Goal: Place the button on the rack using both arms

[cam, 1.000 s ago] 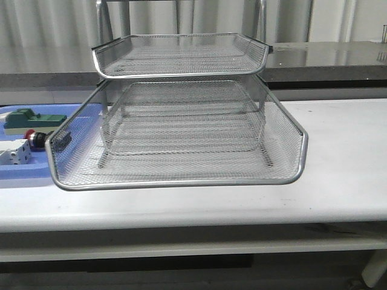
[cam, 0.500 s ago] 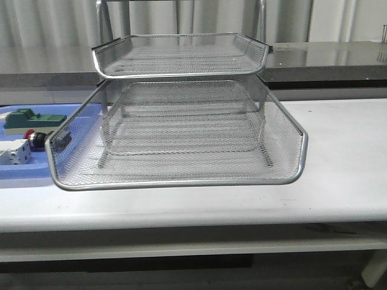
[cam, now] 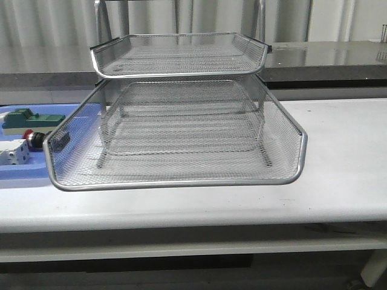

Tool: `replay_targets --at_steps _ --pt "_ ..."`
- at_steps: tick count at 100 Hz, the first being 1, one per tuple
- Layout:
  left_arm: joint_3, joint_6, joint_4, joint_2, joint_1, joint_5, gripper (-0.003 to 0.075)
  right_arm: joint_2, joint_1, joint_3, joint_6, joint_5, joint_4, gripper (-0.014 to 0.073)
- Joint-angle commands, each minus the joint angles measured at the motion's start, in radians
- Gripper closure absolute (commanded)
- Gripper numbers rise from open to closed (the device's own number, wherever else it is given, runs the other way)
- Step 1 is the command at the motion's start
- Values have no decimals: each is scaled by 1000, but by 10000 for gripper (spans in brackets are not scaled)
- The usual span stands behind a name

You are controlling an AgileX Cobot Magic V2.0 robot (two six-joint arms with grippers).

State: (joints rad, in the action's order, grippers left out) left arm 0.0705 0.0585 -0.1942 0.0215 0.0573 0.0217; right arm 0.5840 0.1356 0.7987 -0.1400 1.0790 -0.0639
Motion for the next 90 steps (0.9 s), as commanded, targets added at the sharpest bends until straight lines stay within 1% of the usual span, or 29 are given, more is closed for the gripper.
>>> replay_targets --at_steps 1,18,31,38,46,57,73,81,90 --pt "112 -11 -27 83 -1 -13 741 3 -7 35 7 -47 -12 661" --pt "295 -9 -23 281 -1 88 741 3 -7 35 7 -47 -12 661" --pt "456 -9 30 474 -1 182 741 3 -7 35 7 -47 -12 661" --pt "559 -9 40 585 -1 279 741 3 -7 35 7 -47 -12 661" --pt "691 4 60 710 -1 427 741 3 -7 35 7 -47 -12 661" --pt "850 6 121 882 -1 593 741 3 -7 35 7 -47 -12 661" --pt "1019 14 179 1097 -1 768 741 3 -7 35 7 -47 -12 661" --pt "1085 63 181 1178 -1 841 741 3 -7 35 7 -47 -12 661" --pt "1133 132 181 1256 -1 885 741 3 -7 35 7 -47 -12 661"
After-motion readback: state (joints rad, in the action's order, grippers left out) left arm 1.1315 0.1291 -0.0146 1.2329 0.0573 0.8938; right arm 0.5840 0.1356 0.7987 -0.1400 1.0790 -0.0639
